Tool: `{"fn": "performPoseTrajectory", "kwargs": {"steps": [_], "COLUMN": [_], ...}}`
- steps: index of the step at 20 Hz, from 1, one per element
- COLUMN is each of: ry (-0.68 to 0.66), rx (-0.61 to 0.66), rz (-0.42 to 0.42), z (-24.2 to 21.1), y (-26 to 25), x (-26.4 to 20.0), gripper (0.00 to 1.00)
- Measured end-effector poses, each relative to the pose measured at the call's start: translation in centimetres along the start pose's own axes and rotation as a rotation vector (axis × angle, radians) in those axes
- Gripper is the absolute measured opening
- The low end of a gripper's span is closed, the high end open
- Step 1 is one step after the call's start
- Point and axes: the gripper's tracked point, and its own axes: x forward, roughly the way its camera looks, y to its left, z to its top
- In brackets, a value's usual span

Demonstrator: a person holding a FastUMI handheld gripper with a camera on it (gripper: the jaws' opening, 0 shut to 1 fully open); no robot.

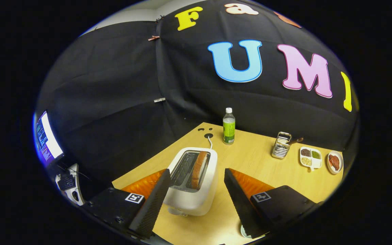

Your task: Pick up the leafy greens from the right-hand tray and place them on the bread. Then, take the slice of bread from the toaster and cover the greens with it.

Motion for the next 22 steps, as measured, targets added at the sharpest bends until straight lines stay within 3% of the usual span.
{"fn": "performPoseTrajectory", "kwargs": {"steps": [7, 9, 11, 14, 22], "ry": [0.077, 0.104, 0.108, 0.137, 0.016], "rx": [0.085, 0.108, 0.105, 0.166, 0.127], "rz": [-0.067, -0.095, -0.142, -0.095, -0.109], "z": [-2.4, -3.1, -3.0, -3.2, 1.9], "y": [-0.7, -1.1, -1.9, -0.6, -0.9], "x": [7.3, 8.6, 9.1, 9.1, 5.5], "gripper": [0.97, 0.85, 0.71, 0.17, 0.13]}}
